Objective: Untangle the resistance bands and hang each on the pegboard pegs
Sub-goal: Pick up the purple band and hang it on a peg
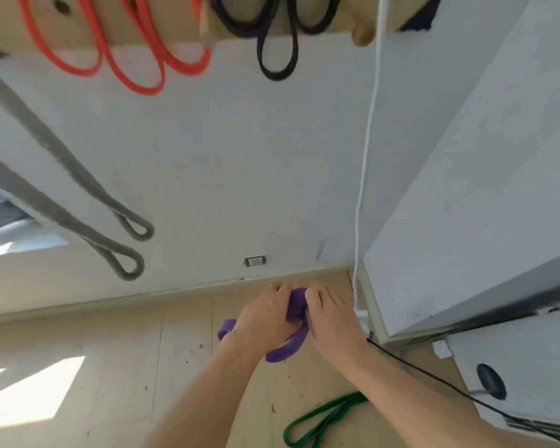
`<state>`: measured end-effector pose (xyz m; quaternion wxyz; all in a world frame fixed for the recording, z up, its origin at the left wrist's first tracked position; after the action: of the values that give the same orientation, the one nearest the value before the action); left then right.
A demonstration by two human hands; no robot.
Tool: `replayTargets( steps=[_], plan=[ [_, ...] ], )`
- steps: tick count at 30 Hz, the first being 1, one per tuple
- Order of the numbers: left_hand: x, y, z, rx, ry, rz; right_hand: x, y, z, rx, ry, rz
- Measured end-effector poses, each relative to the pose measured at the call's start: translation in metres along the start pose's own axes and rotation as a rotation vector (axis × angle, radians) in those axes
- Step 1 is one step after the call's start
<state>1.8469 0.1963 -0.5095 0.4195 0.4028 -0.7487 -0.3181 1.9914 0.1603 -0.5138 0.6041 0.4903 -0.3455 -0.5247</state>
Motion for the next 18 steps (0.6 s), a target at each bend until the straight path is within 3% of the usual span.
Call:
replayTargets(
  steps=[4, 8, 14, 18],
  plan=[
    [0.056, 0.143, -0.046, 0.06, -0.041, -0.072, -0.018, 0.125, 0.049, -0.1, 0.029, -0.167],
    [0.109, 0.258, -0.092, 0.081, -0.097, -0.007, -0.028, 0.244, 0.085, -0.32, -0.045, -0.112],
    [0.151, 0.364, -0.156, 0.055, -0.248, -0.042, -0.042, 0.352, 0.11, -0.67, -0.162, -0.024],
    [0.165, 0.406, -0.189, 0.021, -0.284, -0.065, -0.056, 0.389, 0.102, -0.748, -0.25, -0.046]
  ],
)
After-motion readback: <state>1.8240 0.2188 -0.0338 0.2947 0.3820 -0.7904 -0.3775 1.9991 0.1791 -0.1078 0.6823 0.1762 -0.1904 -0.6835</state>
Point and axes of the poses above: each hand's wrist, its own x-axis away from the middle knuckle, its own y-axis out of the back of the hand, z = x × y, the point moved 1 cm from there along -x, towards the middle knuckle, and after that the axes turned 2 degrees about -z, right-handed, at the moved point
